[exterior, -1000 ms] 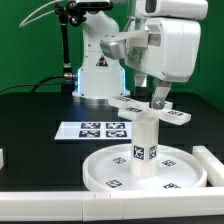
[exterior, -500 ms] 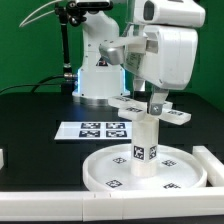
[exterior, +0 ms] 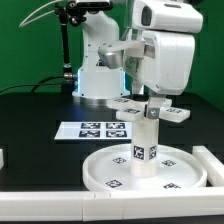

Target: Assemble round table

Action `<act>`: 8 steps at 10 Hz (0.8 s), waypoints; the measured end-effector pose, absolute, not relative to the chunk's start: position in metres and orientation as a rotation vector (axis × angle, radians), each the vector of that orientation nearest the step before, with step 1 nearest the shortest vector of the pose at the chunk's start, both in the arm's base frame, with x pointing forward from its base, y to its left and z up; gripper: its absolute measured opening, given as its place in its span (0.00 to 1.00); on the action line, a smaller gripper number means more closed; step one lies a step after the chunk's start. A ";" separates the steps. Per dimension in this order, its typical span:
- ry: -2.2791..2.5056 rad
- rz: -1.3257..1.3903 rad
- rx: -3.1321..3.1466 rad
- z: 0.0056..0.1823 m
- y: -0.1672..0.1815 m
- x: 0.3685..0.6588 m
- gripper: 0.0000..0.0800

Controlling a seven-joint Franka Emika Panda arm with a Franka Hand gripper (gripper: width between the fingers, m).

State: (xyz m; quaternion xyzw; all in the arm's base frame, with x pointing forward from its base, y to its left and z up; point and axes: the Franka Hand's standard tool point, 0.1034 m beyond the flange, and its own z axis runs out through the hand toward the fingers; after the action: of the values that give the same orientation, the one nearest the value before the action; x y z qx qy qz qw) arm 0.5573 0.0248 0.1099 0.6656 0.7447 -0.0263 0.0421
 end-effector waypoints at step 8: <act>1.962 -0.061 2.342 0.108 0.017 0.555 0.56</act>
Offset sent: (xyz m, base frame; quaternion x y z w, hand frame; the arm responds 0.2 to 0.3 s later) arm 0.0000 0.0000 0.0000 0.0000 0.0000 0.0650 0.9979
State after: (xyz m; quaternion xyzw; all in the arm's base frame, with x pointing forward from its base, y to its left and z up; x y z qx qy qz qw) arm 0.5551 0.0173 0.1084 0.7656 0.6415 -0.0200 0.0428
